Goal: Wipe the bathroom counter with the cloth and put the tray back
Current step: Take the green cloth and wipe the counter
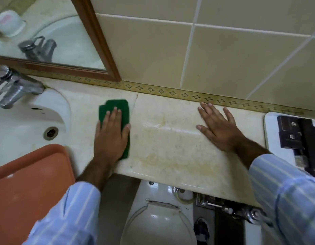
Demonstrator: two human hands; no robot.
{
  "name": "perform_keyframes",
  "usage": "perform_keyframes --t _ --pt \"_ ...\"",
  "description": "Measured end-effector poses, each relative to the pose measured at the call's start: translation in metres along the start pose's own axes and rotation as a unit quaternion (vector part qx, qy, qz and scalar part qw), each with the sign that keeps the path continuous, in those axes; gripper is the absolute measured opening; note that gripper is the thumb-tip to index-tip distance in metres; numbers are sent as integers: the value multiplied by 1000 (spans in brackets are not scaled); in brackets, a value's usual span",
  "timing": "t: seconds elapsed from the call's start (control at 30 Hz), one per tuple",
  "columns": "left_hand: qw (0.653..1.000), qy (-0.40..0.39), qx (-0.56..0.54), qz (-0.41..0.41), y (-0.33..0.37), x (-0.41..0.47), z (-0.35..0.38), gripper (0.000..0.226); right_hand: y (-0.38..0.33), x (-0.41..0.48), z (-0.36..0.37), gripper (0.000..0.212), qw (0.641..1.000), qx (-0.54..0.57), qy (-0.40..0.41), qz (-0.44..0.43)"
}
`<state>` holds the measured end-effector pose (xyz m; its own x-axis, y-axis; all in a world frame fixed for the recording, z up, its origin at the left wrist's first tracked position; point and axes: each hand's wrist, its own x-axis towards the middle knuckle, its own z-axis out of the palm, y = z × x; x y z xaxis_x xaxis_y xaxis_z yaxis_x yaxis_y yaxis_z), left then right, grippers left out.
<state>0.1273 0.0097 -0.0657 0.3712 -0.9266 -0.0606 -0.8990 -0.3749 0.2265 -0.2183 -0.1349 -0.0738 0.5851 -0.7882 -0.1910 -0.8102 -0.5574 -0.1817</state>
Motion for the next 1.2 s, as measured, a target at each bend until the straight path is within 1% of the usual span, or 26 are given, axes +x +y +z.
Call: perform_keyframes --t 0.07,0.13,0.2,0.27,0.3,0.33,0.37,0.4,0.47,0.5,0.57,0.6,0.63,0.67,0.73,0.77,0.8,0.83,0.87,0.9,0.97,1.0,1.07,1.1,1.13,1.2 --pt "999 14 -9 -33 20 30 1 65 0 0 1 70 1000 3 0 1" --pt "1000 10 -10 10 53 43 6 63 0 0 1 69 1000 7 0 1" --pt "993 -24 2 119 85 25 14 62 1 0 1 68 1000 10 1 -1" --pt "964 -84 29 249 95 -23 20 62 1 1 1 68 1000 11 -5 -3" --pt "950 -106 42 292 89 -47 19 62 1 1 0 68 1000 11 -7 -4" --pt "943 -115 43 309 76 -64 16 63 1 1 0 68 1000 10 -6 -3" --pt "949 -115 35 291 59 -74 12 64 1 1 0 68 1000 10 -4 -3" --pt "964 -100 24 247 39 -74 7 65 0 0 1 68 1000 11 -1 -3" --pt "991 -54 9 122 7 -53 0 66 1 0 2 68 1000 13 5 -1" --pt "997 -37 11 65 0 -35 -3 66 1 0 2 68 1000 13 6 -1" --pt "1000 -6 4 -7 10 0 -3 66 1 0 2 69 1000 10 3 -1" --pt "1000 8 -1 -22 25 10 -1 65 1 0 1 70 1000 9 -1 -2" --pt "1000 12 -4 -18 43 13 3 64 1 0 2 70 1000 10 -3 -2" --pt "1000 9 -10 15 62 8 8 63 1 0 1 69 1000 11 -3 -1" --pt "988 -34 10 149 87 -31 17 63 2 0 1 69 1000 13 -6 -1" --pt "973 -67 31 219 87 -56 18 63 2 1 1 68 1000 15 -8 -2" --pt "959 -84 49 267 77 -75 19 64 2 1 1 68 1000 16 -9 -2" --pt "954 -90 48 281 59 -85 16 64 1 1 0 69 1000 18 -7 -1" --pt "962 -83 34 259 37 -84 11 65 1 0 1 69 1000 19 -6 0" --pt "976 -64 23 207 15 -76 7 66 1 0 1 70 1000 19 -4 1" --pt "997 -38 4 70 -15 -45 -4 66 0 0 0 70 1000 17 -1 1" --pt "999 -29 -1 17 -18 -25 -8 66 0 0 0 70 1000 16 -1 0" --pt "999 1 -6 -38 2 6 -8 66 0 -1 0 70 1000 15 -2 -1" --pt "999 9 -7 -43 18 13 -5 66 0 -1 0 70 1000 15 -3 0" --pt "1000 6 -12 -24 34 13 0 65 0 -1 1 70 1000 14 -2 0" --pt "996 -29 1 90 58 -11 10 64 1 -1 2 70 1000 15 -1 0"
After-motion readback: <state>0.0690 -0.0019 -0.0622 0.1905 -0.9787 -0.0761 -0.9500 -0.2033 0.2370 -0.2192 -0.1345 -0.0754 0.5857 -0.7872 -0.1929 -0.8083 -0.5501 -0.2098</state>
